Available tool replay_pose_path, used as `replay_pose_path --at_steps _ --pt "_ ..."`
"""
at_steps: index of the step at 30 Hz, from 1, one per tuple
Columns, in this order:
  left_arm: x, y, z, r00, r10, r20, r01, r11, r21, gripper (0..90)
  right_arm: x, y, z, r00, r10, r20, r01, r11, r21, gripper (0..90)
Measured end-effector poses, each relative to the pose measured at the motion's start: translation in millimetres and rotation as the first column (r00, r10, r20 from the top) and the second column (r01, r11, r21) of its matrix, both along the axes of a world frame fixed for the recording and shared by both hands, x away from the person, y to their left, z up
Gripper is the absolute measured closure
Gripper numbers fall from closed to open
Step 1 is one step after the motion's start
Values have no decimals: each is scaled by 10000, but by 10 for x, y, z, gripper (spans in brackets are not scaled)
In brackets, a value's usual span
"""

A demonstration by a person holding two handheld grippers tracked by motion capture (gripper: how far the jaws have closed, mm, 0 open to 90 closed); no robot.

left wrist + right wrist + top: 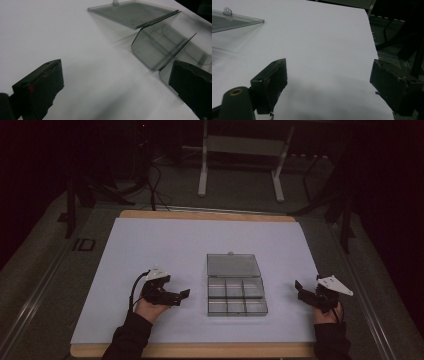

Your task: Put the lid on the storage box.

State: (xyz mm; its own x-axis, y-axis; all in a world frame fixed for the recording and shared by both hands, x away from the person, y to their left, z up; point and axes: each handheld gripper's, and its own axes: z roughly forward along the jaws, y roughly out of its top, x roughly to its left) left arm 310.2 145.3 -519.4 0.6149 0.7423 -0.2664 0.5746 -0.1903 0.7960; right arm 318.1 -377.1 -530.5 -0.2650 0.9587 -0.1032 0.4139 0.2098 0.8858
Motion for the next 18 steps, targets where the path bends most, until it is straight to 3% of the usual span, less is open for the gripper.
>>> replay_pose_path --at_steps 5,9,18 --pt "98 -163 118 9999 -98 93 96 9997 211 13 -2 2 0 10000 3 -4 -3 10000 36 142" --pt "217 -314 196 9988 -483 13 483 9984 283 13 -2 -1 1 10000 17 5 -17 10000 59 142" --pt "457 -519 266 9986 -514 -85 517 9981 345 14 -3 0 0 10000 38 8 -38 10000 51 142"
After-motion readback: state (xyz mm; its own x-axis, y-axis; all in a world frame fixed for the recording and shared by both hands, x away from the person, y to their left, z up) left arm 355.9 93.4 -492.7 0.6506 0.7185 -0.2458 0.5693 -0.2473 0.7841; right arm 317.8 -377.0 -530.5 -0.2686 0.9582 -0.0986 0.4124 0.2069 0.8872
